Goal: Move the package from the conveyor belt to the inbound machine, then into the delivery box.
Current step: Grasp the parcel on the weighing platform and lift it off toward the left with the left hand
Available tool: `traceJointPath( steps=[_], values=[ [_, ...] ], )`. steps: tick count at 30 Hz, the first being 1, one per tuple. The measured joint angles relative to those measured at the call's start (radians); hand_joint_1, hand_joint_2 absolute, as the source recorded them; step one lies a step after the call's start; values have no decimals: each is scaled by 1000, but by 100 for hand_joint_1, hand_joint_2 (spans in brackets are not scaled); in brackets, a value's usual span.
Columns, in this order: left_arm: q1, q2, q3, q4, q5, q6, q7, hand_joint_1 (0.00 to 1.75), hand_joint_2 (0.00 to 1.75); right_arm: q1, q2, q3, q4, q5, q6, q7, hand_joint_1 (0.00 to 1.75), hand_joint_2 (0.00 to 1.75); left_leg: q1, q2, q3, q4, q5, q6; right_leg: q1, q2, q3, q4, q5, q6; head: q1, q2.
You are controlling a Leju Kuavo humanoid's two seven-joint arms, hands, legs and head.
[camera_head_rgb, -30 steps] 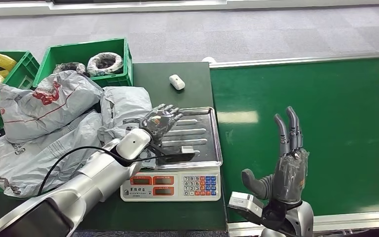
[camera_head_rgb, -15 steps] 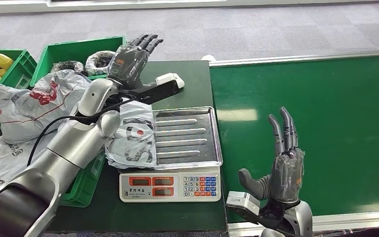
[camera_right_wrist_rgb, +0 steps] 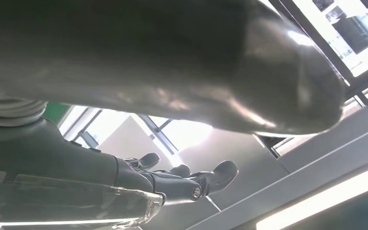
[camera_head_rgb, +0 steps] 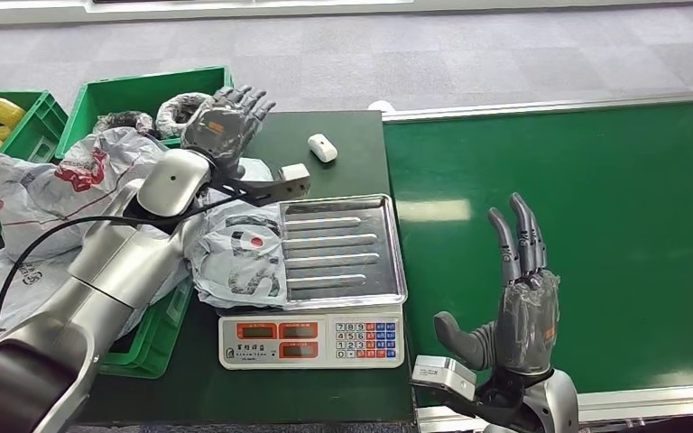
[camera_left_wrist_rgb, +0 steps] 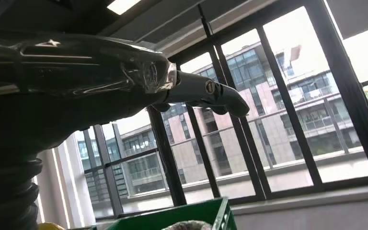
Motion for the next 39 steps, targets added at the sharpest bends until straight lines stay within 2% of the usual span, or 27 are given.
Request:
traceJointPath(
  steps=[5, 10, 29, 39],
  values=[
    [-5, -12, -55, 132, -10, 2, -10, 0, 175, 13, 0, -3, -2, -4, -7, -4, 0, 0, 0, 0, 0, 0, 0, 0, 0, 0, -1, 0, 0, 0, 0, 0],
    [-4, -14, -81, 199, -11, 13, -16, 0, 175, 21, 0, -7, -10, -6, -8, -4, 0, 0, 0, 0, -1, 0, 0, 0, 0, 0, -2, 0, 0, 0, 0, 0],
    [-10, -21, -123, 255, -17, -1, -17, 0, 175, 35, 6, -9, -31, 4, -7, 1, 0, 0, 0, 0, -1, 0, 0, 0, 0, 0, -1, 0, 0, 0, 0, 0],
    [-29, -22, -167, 306, -42, -62, -25, 0, 175, 23, 9, -14, -31, 4, -9, 2, 0, 0, 0, 0, -1, 0, 0, 0, 0, 0, -1, 0, 0, 0, 0, 0]
  ],
)
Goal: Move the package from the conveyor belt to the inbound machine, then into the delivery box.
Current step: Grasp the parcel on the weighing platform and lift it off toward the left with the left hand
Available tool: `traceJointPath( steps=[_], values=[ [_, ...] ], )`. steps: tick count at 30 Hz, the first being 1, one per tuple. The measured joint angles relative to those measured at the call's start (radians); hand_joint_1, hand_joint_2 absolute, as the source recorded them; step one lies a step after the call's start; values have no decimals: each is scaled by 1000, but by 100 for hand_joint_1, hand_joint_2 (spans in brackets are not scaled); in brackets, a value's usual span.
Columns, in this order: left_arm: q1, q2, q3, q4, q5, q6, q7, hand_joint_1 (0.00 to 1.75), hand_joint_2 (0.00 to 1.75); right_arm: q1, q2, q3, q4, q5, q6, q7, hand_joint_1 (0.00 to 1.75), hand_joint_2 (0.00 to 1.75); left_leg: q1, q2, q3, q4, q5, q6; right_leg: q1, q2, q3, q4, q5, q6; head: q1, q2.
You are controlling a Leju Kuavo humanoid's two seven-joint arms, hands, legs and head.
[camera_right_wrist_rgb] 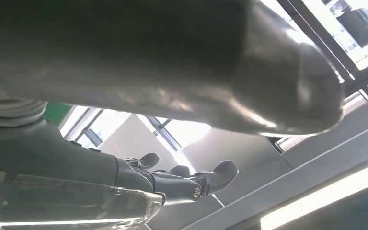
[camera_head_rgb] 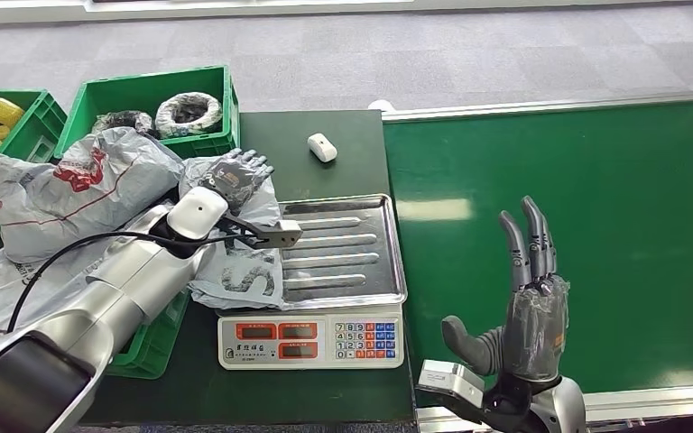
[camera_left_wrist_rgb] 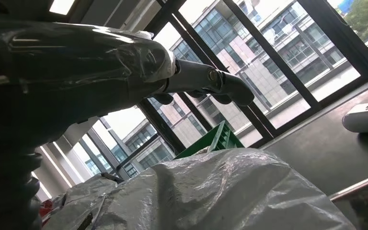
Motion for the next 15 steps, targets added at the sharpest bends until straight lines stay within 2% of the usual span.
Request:
traceJointPath(
  steps=[15],
  values=[
    [-13, -30, -45, 56, 0, -10, -9, 0, 175, 12, 13, -12, 0, 11, -31, 5, 0, 0, 0, 0, 0, 0, 0, 0, 0, 0, 0, 0, 0, 0, 0, 0]
  ],
)
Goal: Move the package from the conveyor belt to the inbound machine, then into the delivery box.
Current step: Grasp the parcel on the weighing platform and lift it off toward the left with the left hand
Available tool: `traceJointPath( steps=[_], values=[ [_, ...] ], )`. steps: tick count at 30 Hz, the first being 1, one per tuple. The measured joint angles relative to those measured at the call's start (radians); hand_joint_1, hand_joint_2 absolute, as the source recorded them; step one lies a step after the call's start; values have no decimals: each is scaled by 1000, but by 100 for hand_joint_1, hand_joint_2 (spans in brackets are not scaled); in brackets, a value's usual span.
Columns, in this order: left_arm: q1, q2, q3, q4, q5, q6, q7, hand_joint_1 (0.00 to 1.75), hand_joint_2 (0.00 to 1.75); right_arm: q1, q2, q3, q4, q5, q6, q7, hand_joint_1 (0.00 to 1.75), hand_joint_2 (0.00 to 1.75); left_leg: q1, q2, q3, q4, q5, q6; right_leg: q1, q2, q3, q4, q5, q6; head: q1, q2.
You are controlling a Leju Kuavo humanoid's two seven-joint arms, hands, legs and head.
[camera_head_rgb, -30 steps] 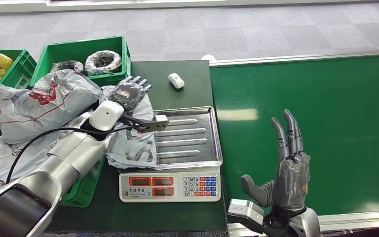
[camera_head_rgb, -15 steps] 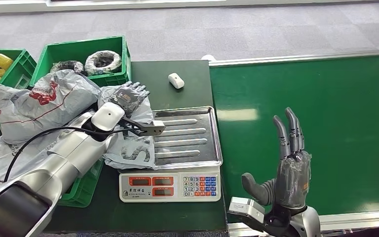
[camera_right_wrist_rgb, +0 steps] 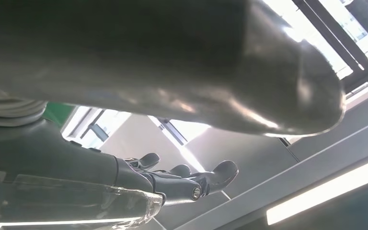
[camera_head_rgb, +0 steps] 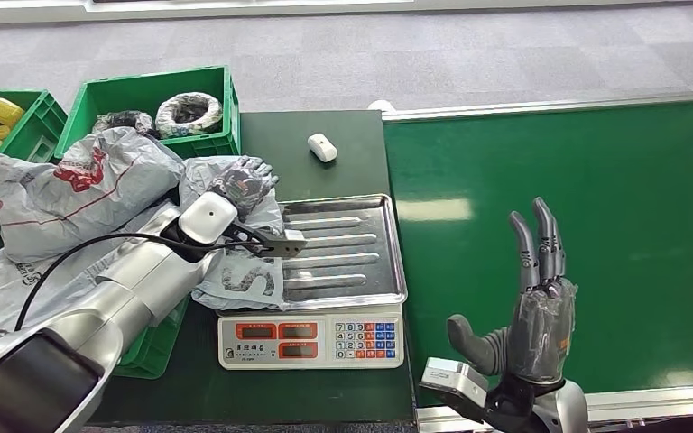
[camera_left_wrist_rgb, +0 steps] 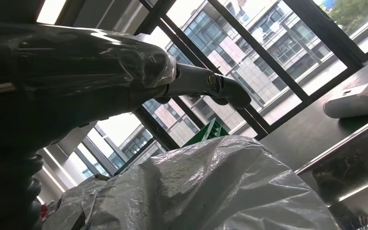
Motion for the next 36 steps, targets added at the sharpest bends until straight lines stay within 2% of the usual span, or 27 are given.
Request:
traceJointPath(
  steps=[5, 6, 9, 10, 12, 25, 30, 36],
  values=[
    [-2, -3, -8, 6, 0, 0, 0, 0, 175, 4, 1, -3, 0, 1, -1, 0, 0, 0, 0, 0, 0, 0, 0, 0, 0, 0, 0, 0, 0, 0, 0, 0],
    [-2, -3, -9, 7, 0, 0, 0, 16, 175, 5, 1, -4, 0, 2, -2, 0, 0, 0, 0, 0, 0, 0, 0, 0, 0, 0, 0, 0, 0, 0, 0, 0],
    [-3, -4, -13, 10, 0, -1, -2, 117, 175, 7, 2, -6, 0, 4, -7, 0, 0, 0, 0, 0, 0, 0, 0, 0, 0, 0, 0, 0, 0, 0, 0, 0],
    [-3, -4, -15, 12, 1, -1, -3, 137, 175, 8, 2, -6, 0, 5, -10, 0, 0, 0, 0, 0, 0, 0, 0, 0, 0, 0, 0, 0, 0, 0, 0, 0],
    [-3, -4, -17, 14, 3, -2, -5, 145, 175, 9, 2, -7, 0, 6, -13, 0, 0, 0, 0, 0, 0, 0, 0, 0, 0, 0, 0, 0, 0, 0, 0, 0],
    [-11, 4, -25, 21, 13, -4, -11, 160, 175, 11, 11, -7, 0, 19, -11, 0, 0, 0, 0, 0, 0, 0, 0, 0, 0, 0, 0, 0, 0, 0, 0, 0],
    [-16, 8, -25, 21, 22, -4, -11, 157, 175, 11, 15, -7, 0, 21, -5, 1, 0, 0, 0, 0, 0, 0, 0, 0, 0, 0, 0, 0, 0, 0, 0, 0],
    [-19, 13, -24, 21, 31, 12, -1, 164, 175, 13, 16, -8, -5, 22, -7, 2, 0, 0, 0, 0, 0, 0, 0, 0, 0, 0, 0, 0, 0, 0, 0, 0]
  ],
)
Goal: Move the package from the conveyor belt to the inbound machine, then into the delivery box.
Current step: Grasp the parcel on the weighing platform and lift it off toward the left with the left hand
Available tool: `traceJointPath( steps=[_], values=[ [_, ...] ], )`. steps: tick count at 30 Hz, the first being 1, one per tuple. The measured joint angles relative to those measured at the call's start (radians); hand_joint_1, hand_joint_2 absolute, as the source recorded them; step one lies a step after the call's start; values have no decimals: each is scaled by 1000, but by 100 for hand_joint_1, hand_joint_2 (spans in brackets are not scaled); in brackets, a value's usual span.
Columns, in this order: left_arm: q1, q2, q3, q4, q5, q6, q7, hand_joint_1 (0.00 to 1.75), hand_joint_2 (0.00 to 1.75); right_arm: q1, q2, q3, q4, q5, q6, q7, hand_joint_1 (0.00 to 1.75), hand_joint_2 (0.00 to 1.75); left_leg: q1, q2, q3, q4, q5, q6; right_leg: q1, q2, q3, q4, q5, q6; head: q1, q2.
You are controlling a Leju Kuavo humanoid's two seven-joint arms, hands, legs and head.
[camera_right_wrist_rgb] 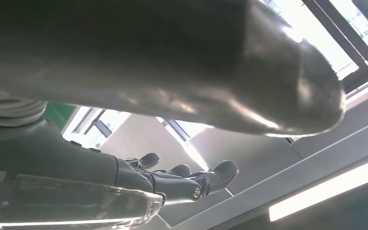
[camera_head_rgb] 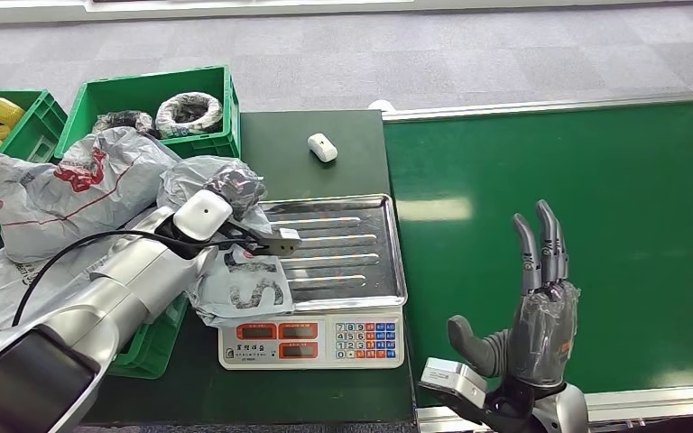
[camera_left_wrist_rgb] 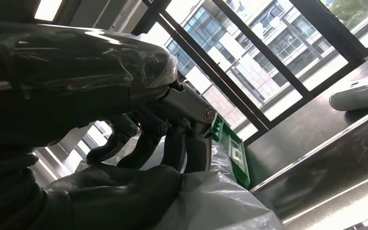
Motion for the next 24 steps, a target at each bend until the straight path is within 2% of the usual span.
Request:
traceJointPath(
  steps=[4, 10, 14, 24],
  values=[
    [-11, 8, 14, -13, 16, 60, 49, 166, 175, 14, 0, -1, -12, 4, -4, 1, 0, 0, 0, 0, 0, 0, 0, 0, 0, 0, 0, 0, 0, 0, 0, 0],
    [-70, 37, 69, -80, 8, 111, 136, 167, 175, 38, 0, -6, -30, 12, -4, 9, 0, 0, 0, 0, 0, 0, 0, 0, 0, 0, 0, 0, 0, 0, 0, 0],
    [-107, 60, 117, -130, -10, 111, 156, 168, 175, 48, 0, -6, -35, 12, -5, 9, 0, 0, 0, 0, 0, 0, 0, 0, 0, 0, 0, 0, 0, 0, 0, 0],
    [-137, 118, 220, -220, -44, 73, 182, 168, 175, 58, 2, -6, -46, 20, 15, 9, 0, 0, 0, 0, -1, 0, 0, 0, 0, 0, 0, 0, 0, 0, 0, 0]
  ],
)
